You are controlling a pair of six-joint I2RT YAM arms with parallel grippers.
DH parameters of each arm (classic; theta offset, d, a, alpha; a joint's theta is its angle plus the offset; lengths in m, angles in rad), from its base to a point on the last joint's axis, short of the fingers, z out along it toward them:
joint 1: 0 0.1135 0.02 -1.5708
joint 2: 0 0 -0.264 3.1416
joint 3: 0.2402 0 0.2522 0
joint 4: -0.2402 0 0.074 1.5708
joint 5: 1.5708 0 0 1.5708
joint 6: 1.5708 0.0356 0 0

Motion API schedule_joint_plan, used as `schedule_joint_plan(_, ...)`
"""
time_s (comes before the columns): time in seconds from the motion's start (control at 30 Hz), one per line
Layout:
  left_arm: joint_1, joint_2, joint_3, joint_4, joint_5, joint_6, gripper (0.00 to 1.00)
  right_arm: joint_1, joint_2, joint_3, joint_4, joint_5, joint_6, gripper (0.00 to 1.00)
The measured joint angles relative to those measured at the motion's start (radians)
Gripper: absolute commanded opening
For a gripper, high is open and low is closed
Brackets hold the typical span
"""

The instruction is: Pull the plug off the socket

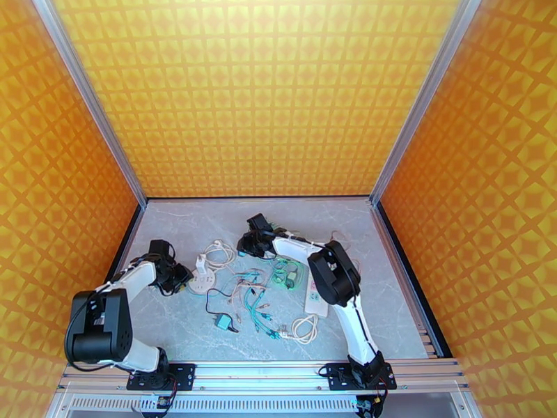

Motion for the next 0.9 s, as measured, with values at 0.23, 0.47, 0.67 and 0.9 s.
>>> schedule_joint_plan(0.23, 0.003, -0.117, 0.005, -0.067, -0.037, 0.038, 0.61, 0.000, -0.003, 0.006, -0.007, 0.005, 0.007, 0.66)
schedule_joint_plan(0.47, -0.038, -0.183, 0.014, -0.069, -0.051, 0.127, 0.58, 0.024, -0.125, -0.053, -0.061, 0.018, -0.022, 0.70)
schedule_joint_plan(0.67, -0.101, -0.193, 0.059, -0.065, -0.069, 0.188, 0.58, 0.063, -0.249, -0.081, -0.072, 0.019, -0.051, 0.69)
schedule_joint_plan(0.9, -0.150, -0.164, 0.091, -0.062, -0.087, 0.264, 0.57, 0.104, -0.280, -0.100, -0.097, 0.036, -0.101, 0.69)
